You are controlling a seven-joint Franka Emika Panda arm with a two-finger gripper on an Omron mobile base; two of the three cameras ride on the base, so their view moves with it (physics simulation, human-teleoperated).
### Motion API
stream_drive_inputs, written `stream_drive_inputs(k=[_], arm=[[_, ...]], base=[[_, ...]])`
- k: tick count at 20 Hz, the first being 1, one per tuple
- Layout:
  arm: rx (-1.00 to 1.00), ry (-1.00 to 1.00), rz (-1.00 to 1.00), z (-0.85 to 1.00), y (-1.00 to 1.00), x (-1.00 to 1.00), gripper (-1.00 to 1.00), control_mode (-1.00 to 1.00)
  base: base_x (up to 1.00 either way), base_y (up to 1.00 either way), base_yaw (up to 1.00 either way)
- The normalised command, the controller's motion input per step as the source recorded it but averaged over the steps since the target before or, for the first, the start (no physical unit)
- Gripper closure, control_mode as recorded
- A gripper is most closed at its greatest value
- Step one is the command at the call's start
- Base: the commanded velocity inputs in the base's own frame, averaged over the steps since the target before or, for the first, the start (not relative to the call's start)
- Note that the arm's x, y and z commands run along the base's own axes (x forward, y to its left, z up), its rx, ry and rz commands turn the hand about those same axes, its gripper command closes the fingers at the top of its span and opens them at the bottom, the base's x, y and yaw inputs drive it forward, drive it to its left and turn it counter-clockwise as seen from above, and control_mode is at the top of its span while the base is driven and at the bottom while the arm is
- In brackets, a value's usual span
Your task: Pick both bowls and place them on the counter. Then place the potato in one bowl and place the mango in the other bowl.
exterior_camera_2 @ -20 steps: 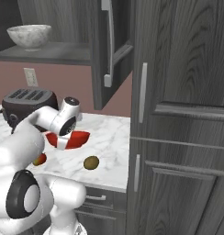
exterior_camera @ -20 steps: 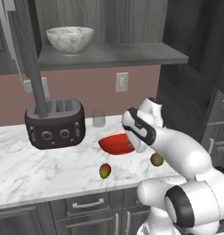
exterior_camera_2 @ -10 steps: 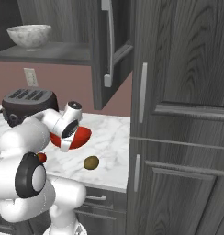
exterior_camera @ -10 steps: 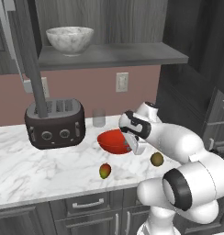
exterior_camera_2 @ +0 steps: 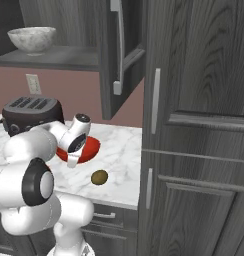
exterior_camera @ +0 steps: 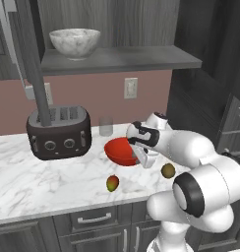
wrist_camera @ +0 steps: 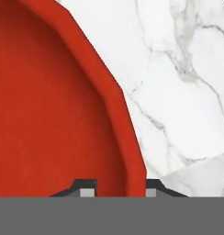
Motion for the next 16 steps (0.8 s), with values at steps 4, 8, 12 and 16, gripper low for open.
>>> stream_drive_inputs(k=[4, 8, 12, 16], arm=[[0.0, 0.0, 0.01, -0.05, 0.03, 0.0, -1.0, -1.0], [0.0, 0.03, 0.01, -0.11, 0.02, 0.01, -1.0, -1.0], [0.0, 0.04, 0.0, -0.08, 0.01, 0.01, -1.0, -1.0], [0.0, 0.0, 0.02, 0.06, 0.01, 0.0, -1.0, -1.0]], base=[[0.0, 0.0, 0.0], [0.0, 0.0, 0.0], [0.0, 0.0, 0.0], [0.0, 0.0, 0.0]])
